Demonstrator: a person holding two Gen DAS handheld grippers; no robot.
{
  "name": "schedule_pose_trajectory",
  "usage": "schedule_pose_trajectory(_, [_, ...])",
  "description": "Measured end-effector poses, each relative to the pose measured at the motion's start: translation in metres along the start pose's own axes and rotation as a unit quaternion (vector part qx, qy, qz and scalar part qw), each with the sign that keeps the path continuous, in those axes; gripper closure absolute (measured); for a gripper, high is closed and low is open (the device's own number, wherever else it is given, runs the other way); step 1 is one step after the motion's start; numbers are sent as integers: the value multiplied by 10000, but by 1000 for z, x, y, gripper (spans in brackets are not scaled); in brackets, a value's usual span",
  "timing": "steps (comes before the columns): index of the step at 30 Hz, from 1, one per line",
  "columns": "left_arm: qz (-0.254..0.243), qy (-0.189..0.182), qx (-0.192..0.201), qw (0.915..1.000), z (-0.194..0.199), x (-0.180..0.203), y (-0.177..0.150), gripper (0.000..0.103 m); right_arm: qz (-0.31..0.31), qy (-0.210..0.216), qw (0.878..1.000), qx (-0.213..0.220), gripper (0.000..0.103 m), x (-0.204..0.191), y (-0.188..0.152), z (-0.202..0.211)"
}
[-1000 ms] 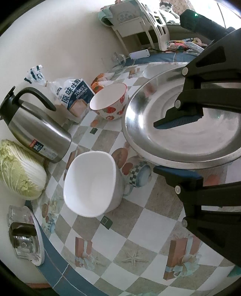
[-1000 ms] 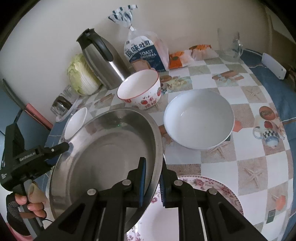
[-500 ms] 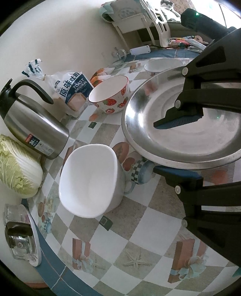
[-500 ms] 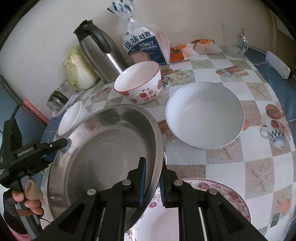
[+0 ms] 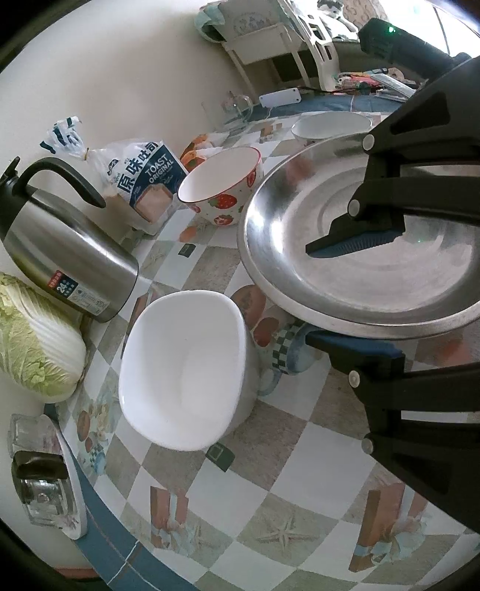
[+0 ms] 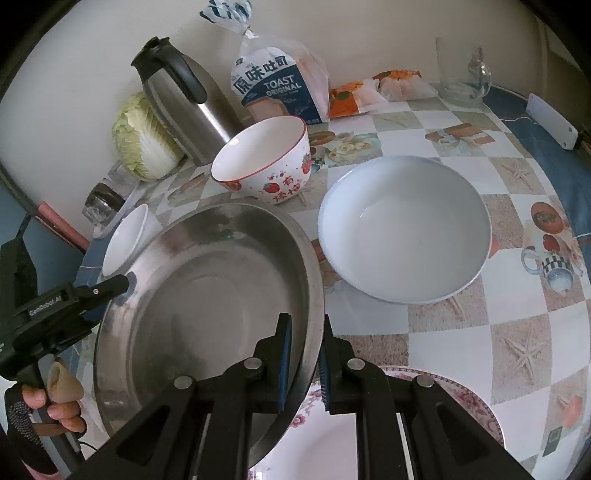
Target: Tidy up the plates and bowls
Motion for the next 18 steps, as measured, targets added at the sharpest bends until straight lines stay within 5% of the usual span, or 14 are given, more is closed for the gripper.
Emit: schedule_pose_trajectory(18, [-49,-89,-38,9999,-9,2,6,61,-224,-56,9997,54,88,6,5,-5])
Point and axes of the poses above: each gripper's, at about its wrist camera, not at the fingertips, and z roughly against the way its jaws point, x to its right, y to its top, the point moved 6 cm from there along -z, roughly the way its jaws point, and after that the axes turned 8 degrees about -x, right-handed, at the moved point
